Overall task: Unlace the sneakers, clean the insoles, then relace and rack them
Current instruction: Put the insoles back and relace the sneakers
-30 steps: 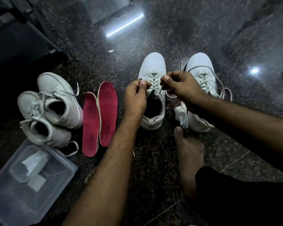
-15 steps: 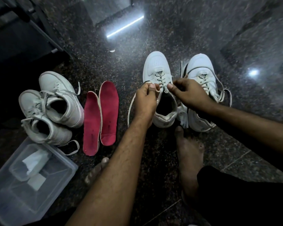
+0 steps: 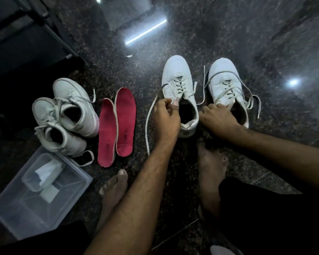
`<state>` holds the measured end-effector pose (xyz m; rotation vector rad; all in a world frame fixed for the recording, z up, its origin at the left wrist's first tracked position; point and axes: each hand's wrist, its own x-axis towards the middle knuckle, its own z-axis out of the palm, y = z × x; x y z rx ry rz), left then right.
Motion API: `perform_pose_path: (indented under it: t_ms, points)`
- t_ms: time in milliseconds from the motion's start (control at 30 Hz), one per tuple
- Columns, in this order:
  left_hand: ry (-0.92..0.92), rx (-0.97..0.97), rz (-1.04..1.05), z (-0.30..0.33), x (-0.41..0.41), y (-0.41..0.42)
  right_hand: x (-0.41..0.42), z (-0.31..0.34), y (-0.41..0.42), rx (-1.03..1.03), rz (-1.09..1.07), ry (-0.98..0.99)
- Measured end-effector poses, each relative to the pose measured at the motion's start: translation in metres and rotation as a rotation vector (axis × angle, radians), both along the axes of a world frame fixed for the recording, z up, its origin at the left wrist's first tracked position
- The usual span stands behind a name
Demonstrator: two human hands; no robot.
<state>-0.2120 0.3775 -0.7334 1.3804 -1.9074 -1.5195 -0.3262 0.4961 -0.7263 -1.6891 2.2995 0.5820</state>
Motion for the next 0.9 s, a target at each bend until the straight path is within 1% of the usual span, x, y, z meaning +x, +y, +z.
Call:
perform_pose_path:
  t_ms: [33, 100, 167, 233, 300, 333, 400, 433, 500, 567, 633, 700, 733, 800, 867, 900]
  points:
    - [-0.005, 0.009, 0.000, 0.002, 0.002, -0.001, -0.001, 0.001, -0.001, -0.001, -0.007, 0.000]
    - [-0.006, 0.031, -0.007, 0.010, 0.007, -0.004, -0.007, 0.005, -0.002, -0.069, -0.081, -0.043]
    - [0.004, 0.012, -0.030, 0.017, 0.015, -0.009, -0.012, 0.014, -0.005, -0.231, -0.182, -0.063]
    - [0.020, -0.005, -0.047, 0.022, 0.029, -0.011, -0.013, 0.029, -0.012, -0.402, -0.208, 0.030]
    - [0.012, -0.011, -0.041, 0.021, 0.045, -0.014, -0.003, 0.049, -0.026, -0.560, -0.188, 0.113]
    - [0.008, -0.030, -0.026, 0.019, 0.054, -0.015, 0.005, 0.057, -0.034, -0.632, -0.165, 0.110]
    - [-0.015, -0.071, 0.017, 0.018, 0.074, -0.022, 0.033, 0.068, -0.058, -0.757, -0.080, 0.018]
    - [-0.031, -0.087, 0.051, 0.018, 0.085, -0.028, 0.052, 0.070, -0.071, -0.792, -0.030, -0.070]
    - [-0.062, -0.110, 0.120, 0.017, 0.105, -0.038, 0.087, 0.065, -0.092, -0.760, 0.037, -0.252]
    - [-0.105, -0.121, 0.190, 0.017, 0.124, -0.050, 0.116, 0.051, -0.109, -0.617, 0.086, -0.382]
    - [-0.187, -0.109, 0.248, 0.015, 0.138, -0.058, 0.129, 0.035, -0.117, -0.442, 0.151, -0.447]
    - [-0.292, -0.101, 0.256, 0.013, 0.146, -0.063, 0.127, 0.020, -0.122, -0.320, 0.237, -0.443]
    - [-0.354, -0.114, 0.219, 0.011, 0.148, -0.063, 0.122, 0.010, -0.124, -0.273, 0.260, -0.417]
    - [-0.463, -0.151, 0.097, 0.003, 0.150, -0.062, 0.111, -0.004, -0.130, -0.166, 0.232, -0.368]
    - [-0.523, -0.168, 0.005, -0.008, 0.150, -0.062, 0.101, -0.012, -0.133, -0.063, 0.188, -0.370]
    - [-0.552, -0.182, -0.016, -0.012, 0.150, -0.062, 0.094, -0.015, -0.134, -0.056, 0.178, -0.346]
